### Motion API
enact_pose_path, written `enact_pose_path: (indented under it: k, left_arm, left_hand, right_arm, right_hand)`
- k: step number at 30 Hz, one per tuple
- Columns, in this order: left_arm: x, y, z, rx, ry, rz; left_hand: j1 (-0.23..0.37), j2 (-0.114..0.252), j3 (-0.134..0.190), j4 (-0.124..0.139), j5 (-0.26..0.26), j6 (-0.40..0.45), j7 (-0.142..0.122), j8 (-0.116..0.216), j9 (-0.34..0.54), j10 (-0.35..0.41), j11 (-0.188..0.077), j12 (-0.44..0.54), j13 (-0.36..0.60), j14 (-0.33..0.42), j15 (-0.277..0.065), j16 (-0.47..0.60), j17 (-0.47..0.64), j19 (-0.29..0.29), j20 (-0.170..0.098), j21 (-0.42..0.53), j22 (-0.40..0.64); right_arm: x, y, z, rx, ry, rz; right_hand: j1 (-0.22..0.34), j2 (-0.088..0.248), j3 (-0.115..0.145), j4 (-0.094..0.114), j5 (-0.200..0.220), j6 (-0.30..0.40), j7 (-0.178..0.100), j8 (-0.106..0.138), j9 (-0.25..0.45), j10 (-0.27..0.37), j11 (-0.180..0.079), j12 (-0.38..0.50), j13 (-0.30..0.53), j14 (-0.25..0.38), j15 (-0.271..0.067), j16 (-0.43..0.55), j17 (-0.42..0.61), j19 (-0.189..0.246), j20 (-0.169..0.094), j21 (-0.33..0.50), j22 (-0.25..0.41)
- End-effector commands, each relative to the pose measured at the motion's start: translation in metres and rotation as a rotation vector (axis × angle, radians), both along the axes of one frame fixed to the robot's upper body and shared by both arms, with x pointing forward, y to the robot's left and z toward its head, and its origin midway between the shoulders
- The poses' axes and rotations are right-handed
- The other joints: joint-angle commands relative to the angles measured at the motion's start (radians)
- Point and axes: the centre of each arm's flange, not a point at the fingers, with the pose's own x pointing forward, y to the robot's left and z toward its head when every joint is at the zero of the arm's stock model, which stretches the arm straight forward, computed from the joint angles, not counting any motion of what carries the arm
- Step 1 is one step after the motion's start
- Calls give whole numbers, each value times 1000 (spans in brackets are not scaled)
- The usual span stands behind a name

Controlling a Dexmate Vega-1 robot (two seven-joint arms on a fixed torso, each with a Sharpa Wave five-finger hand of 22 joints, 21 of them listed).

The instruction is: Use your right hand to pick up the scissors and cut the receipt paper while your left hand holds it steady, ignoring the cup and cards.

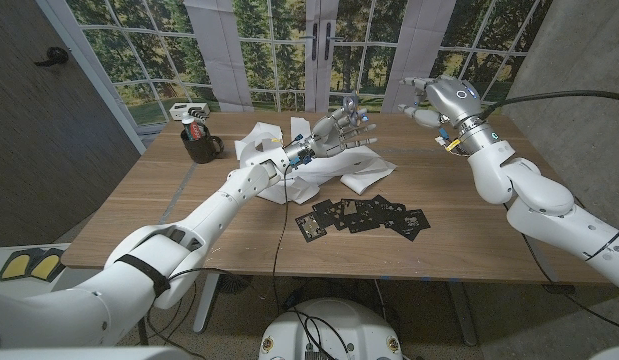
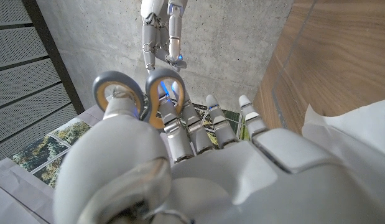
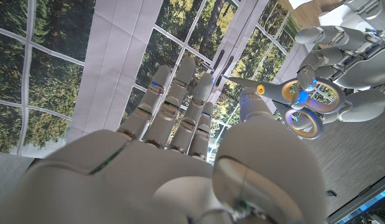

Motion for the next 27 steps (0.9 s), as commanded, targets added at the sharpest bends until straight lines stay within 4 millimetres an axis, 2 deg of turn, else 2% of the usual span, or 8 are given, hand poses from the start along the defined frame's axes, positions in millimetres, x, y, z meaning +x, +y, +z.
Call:
enact_pose_path:
  k: [1, 11, 17, 21, 27]
  left_arm:
    - [5, -2, -1, -6, -13, 10]
    - [7, -4, -1, -6, -35, 12]
    - [8, -6, -4, 2, -36, 21]
    - [9, -8, -5, 4, -40, 20]
    - [10, -9, -3, 10, -55, 30]
  left_hand:
    - [-21, -32, -23, 5, 5, 4, 1, -7, -2, 14, -31, 17, 18, -5, -21, -8, 7, 1, 9, 1, 3]
    - [-62, -99, -76, 14, 32, -7, -14, -25, -15, -33, -32, 27, 47, -30, -13, -24, 17, -4, 8, -4, 3]
    - [-78, -120, -96, 19, 45, -11, -12, -30, -20, -53, -33, 26, 54, -44, -4, -31, 20, -12, 9, -7, 4]
    - [-100, -142, -119, 27, 56, -20, -12, -36, -24, -64, -33, 28, 60, -53, 3, -36, 23, -19, 10, -11, 4]
    - [-147, -184, -167, 43, 82, -48, -7, -47, -32, -94, -33, 28, 68, -67, 15, -44, 28, -35, 16, -18, 5]
  right_arm:
    - [0, 2, 2, -9, -5, -7]
    - [0, 3, 3, -20, -11, -11]
    - [0, 3, 4, -23, -17, -9]
    - [-1, 3, 4, -24, -18, -8]
    - [-2, 2, 4, -26, -27, -10]
  right_hand:
    - [-9, -2, 2, -6, -5, 3, -8, 5, 2, 3, 3, 10, -2, -4, -107, -2, 4, 5, 1, -4, 6]
    - [-15, -4, 2, -8, -7, 8, -11, 7, 1, 5, -1, 18, -1, -2, -107, -1, 5, 7, 3, -9, 6]
    - [-28, -8, -2, -4, -10, 10, -15, 7, 1, 4, 4, 23, -1, -3, -104, -3, 4, 6, 1, -14, 6]
    - [-37, -10, -5, -1, -13, 12, -20, 7, 1, 2, -6, 24, -3, -5, -104, -4, 3, 3, 0, -17, 6]
    - [-50, -15, -10, 4, -16, 15, -19, 8, 0, 1, -1, 29, 0, -5, -103, -4, 2, 4, 1, -20, 6]
